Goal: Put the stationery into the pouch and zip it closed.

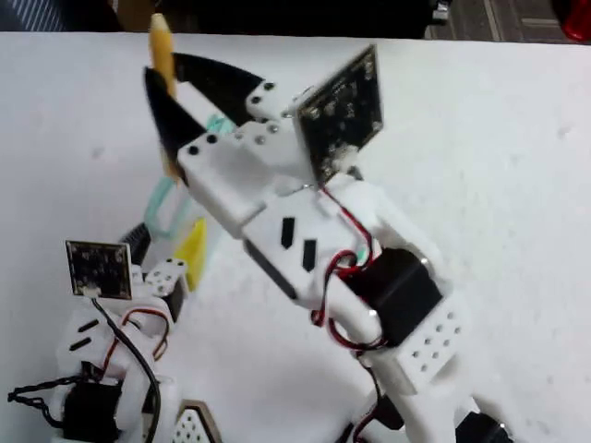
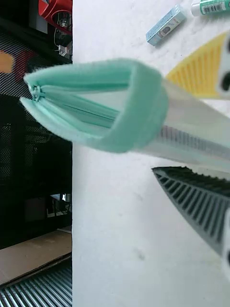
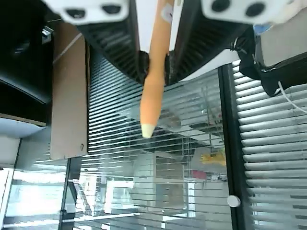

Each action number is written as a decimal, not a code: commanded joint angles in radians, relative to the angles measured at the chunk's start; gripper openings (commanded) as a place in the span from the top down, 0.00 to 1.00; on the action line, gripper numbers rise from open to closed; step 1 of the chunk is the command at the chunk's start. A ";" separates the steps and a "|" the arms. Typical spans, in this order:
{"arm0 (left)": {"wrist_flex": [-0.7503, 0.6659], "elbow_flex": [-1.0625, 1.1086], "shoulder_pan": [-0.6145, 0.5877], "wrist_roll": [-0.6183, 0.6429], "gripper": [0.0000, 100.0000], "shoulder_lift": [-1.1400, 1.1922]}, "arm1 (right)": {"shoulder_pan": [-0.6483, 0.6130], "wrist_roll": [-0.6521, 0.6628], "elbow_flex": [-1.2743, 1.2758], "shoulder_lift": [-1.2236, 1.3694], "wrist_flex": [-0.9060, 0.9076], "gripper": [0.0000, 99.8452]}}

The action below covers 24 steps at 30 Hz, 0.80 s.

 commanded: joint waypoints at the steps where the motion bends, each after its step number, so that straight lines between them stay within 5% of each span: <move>1: -0.025 -0.008 0.008 0.003 0.77 -0.001 | 0.002 0.025 -0.002 0.067 -0.033 0.98; 13: -0.028 -0.008 0.004 0.003 0.77 -0.001 | 0.002 0.029 -0.008 0.051 0.297 0.98; 20: -0.026 -0.008 0.004 0.003 0.77 -0.001 | 0.002 0.029 -0.008 0.008 0.390 0.72; 24: -0.026 -0.008 0.004 0.003 0.77 -0.001 | 0.007 0.029 -0.008 -0.035 0.390 0.74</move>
